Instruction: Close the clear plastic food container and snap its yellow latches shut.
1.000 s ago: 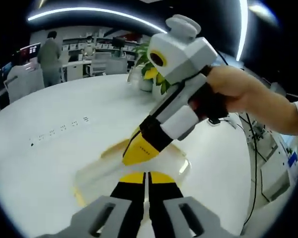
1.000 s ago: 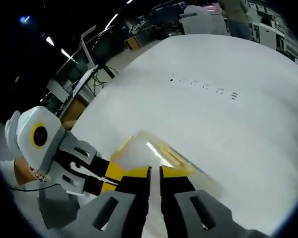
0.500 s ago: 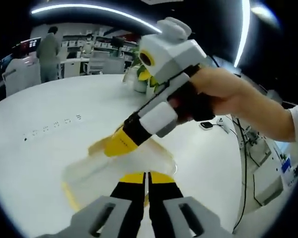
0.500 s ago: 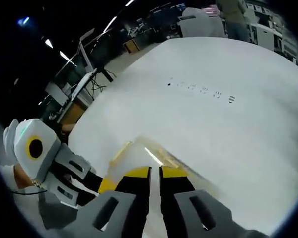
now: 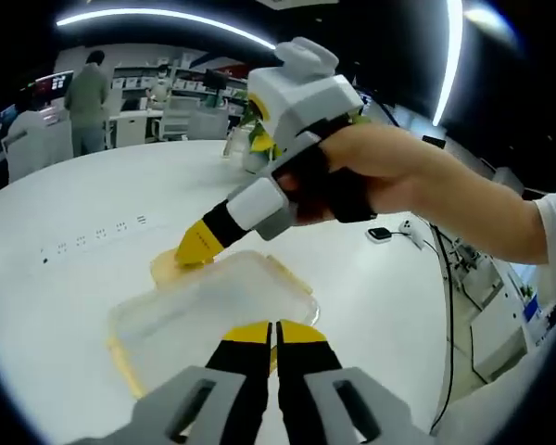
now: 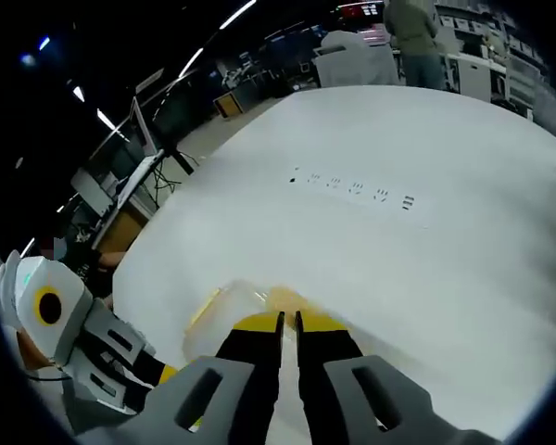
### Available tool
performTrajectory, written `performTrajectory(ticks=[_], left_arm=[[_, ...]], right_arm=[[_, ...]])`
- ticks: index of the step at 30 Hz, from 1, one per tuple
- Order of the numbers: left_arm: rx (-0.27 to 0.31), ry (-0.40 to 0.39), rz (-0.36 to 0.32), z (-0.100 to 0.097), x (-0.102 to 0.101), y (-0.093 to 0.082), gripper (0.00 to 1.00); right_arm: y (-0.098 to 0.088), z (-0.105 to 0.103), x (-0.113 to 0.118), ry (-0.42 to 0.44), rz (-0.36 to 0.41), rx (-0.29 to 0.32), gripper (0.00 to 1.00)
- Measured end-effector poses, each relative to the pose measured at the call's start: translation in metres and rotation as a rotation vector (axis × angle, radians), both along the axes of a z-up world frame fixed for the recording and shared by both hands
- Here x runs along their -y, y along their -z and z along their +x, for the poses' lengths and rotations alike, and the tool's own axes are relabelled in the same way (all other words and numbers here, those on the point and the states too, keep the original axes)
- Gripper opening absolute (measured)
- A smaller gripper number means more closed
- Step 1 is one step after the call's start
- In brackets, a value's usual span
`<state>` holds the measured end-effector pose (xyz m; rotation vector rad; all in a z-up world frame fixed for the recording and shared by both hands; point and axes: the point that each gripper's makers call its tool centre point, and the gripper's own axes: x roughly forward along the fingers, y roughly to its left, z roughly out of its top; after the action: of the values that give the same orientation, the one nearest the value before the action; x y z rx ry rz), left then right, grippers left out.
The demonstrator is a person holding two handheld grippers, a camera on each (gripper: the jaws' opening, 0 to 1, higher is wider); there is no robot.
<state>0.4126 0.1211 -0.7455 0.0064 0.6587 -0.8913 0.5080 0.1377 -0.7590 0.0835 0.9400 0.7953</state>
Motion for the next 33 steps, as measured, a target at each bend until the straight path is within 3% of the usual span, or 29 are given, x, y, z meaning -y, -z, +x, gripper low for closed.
performTrajectory(ticks=[13, 19, 21, 26, 29, 32, 33], left_arm=[[-0.015, 0.002, 0.003, -0.005, 0.001, 0.000, 0.00], [-0.021, -0.002, -0.004, -0.004, 0.001, 0.000, 0.00], [-0.018, 0.000, 0.000, -0.005, 0.001, -0.001, 0.00], [-0.017, 0.000, 0.006, -0.003, 0.001, 0.000, 0.00], [-0.031, -0.010, 0.003, -0.003, 0.001, 0.000, 0.00], [-0.074, -0.039, -0.011, -0.002, 0.000, 0.001, 0.00], [-0.094, -0.050, -0.019, -0.002, -0.001, 0.001, 0.00]], right_arm=[[0.015, 0.003, 0.003, 0.023, -0.027, 0.040, 0.02], [0.007, -0.001, 0.004, 0.040, -0.007, 0.038, 0.04], [-0.001, -0.008, 0.001, -0.015, -0.012, 0.056, 0.04], [-0.006, -0.035, 0.005, -0.250, -0.208, 0.146, 0.00], [0.000, -0.036, 0.010, -0.326, -0.293, 0.187, 0.00], [0.013, -0.041, 0.015, -0.382, -0.365, 0.173, 0.00], [0.008, -0.036, 0.010, -0.394, -0.343, 0.239, 0.00]])
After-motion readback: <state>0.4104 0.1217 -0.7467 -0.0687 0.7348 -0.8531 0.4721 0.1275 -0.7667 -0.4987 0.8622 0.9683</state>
